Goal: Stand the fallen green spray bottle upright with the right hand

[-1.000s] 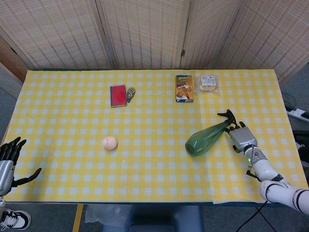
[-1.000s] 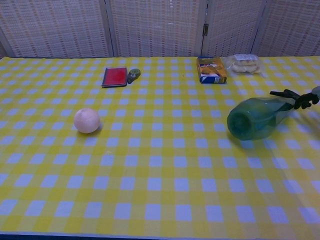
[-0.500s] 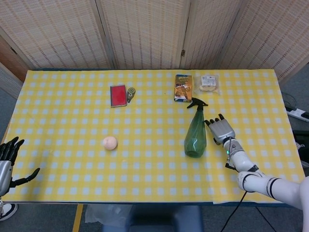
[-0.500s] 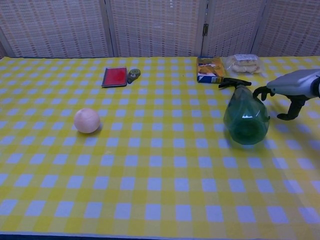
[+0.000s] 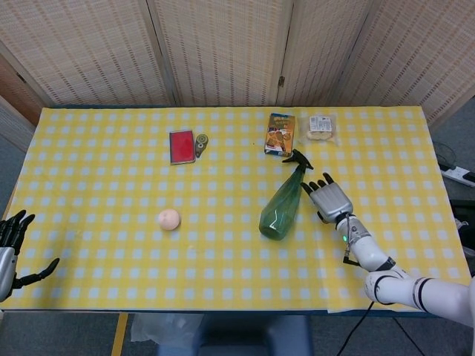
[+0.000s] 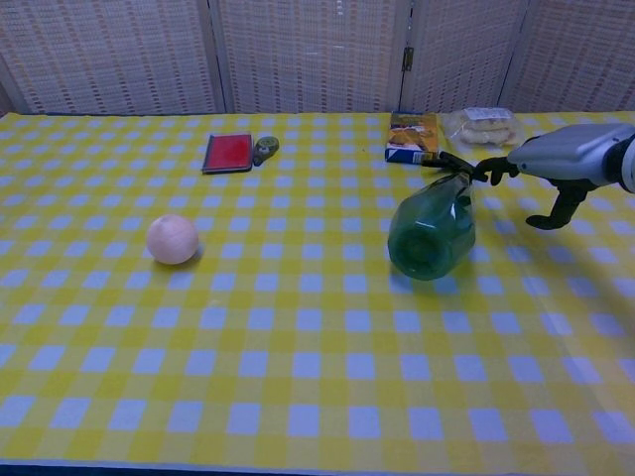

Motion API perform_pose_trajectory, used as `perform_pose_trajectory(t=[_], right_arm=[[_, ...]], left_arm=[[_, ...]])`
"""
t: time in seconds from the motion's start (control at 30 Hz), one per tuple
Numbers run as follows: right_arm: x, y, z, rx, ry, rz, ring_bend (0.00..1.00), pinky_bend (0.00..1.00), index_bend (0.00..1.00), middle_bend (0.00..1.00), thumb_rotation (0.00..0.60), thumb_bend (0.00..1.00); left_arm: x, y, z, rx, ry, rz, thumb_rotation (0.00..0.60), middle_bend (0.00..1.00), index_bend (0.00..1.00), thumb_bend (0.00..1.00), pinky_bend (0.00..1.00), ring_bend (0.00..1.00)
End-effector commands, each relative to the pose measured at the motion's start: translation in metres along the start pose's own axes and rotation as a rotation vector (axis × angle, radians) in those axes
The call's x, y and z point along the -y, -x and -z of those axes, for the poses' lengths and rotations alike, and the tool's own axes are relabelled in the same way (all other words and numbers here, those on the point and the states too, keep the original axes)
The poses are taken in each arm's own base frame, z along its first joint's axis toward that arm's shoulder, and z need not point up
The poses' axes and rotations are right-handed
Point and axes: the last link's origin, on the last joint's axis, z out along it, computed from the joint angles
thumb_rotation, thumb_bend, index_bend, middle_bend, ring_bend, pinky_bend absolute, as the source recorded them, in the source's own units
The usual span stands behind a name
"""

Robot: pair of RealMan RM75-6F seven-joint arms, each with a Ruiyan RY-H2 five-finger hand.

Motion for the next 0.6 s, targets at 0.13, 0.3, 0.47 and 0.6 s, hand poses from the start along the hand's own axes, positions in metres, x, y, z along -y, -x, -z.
perform_pose_trajectory(t=[0.13,0.3,0.47,0.6], right_arm=[[0.007,-0.015,0.026,-0.070,-0.088,-0.071,0.15,0.00,0.07,0.15,0.600,0.46],[0.043,-0.029,0.018,-0.064,-0.218,-0.163,0.14,0.00,0.06,0.14,0.600,0.46],[0.079,-0.047,0.006,-0.058,-0.311,-0.224,0.13,0.00,0.06,0.14,0.600,0.46],[0.101,-0.063,0.002,-0.039,-0.365,-0.278,0.13,0.00,0.06,0.14,0.600,0.46]], left_arm=[[-0.002,0.001,-0.001,0.006,0.005,-0.007,0.321,0.05,0.00,0.26,0.02,0.04],[-0.003,0.001,0.000,0.002,0.011,-0.008,0.318,0.05,0.00,0.26,0.02,0.04],[-0.003,0.000,0.001,-0.009,0.019,-0.006,0.321,0.05,0.00,0.26,0.02,0.04],[-0.001,-0.001,0.003,-0.010,0.017,-0.003,0.318,0.05,0.00,0.26,0.02,0.04]])
